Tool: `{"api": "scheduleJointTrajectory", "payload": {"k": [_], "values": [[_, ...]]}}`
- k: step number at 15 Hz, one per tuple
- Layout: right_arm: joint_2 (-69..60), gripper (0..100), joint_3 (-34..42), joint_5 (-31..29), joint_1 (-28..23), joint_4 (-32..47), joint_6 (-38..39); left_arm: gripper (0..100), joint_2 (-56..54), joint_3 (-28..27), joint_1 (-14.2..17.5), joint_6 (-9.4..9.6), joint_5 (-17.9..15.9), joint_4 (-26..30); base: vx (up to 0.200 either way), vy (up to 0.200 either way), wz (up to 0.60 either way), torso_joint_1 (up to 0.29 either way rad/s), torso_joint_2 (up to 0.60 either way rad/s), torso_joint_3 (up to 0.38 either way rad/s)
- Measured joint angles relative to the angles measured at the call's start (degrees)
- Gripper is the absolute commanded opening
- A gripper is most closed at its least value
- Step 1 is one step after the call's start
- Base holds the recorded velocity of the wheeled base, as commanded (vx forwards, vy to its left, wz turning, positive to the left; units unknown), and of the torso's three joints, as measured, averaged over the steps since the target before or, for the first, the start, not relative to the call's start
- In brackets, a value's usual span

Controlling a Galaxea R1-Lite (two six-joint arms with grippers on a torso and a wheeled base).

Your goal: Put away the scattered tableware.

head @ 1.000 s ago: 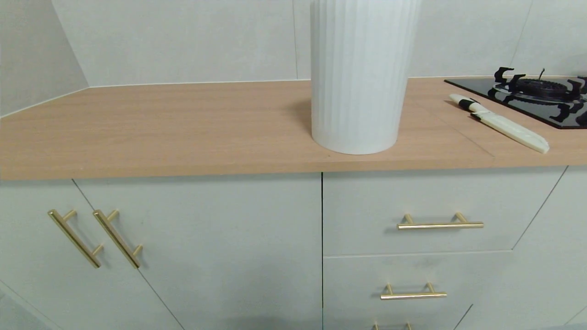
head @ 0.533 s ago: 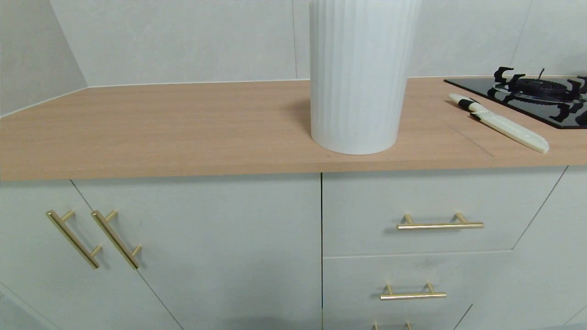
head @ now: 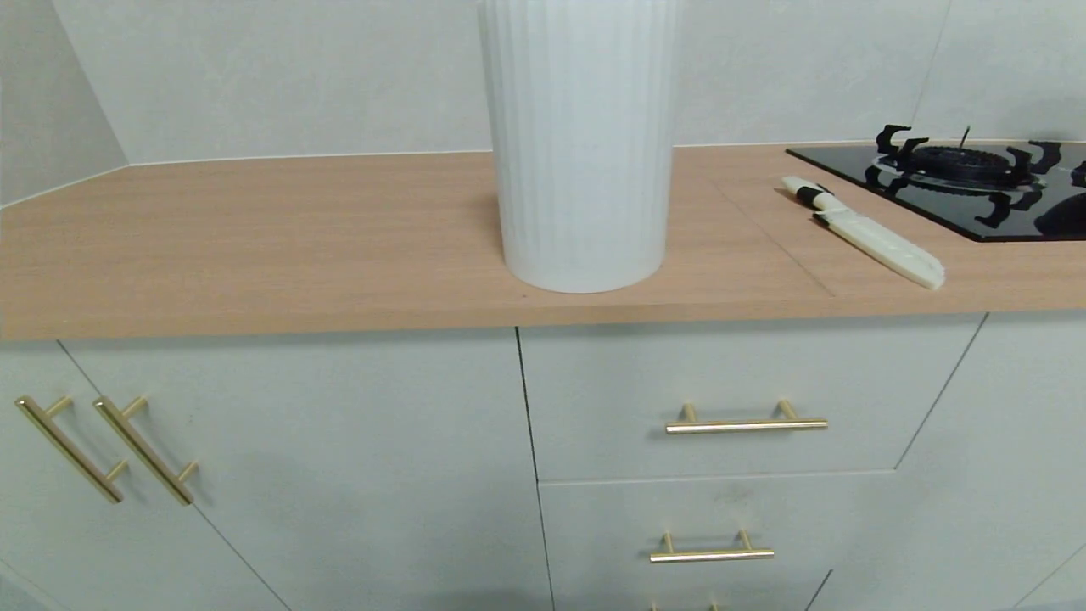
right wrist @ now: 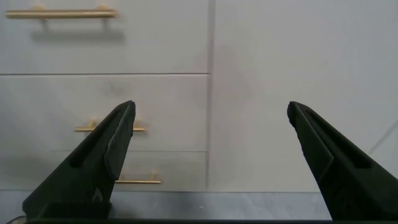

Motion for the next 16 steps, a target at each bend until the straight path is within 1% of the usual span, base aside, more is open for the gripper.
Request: {"api": "scheduleJointTrajectory", "payload": {"k": [16], "values": [[0.0, 100, 0.0, 0.0, 0.0, 0.0, -0.1, 100, 0.0, 0.0, 0.0, -0.02, 0.0, 0.0, 0.000, 0.000, 0.00, 0.000, 0.00, 0.000]]}}
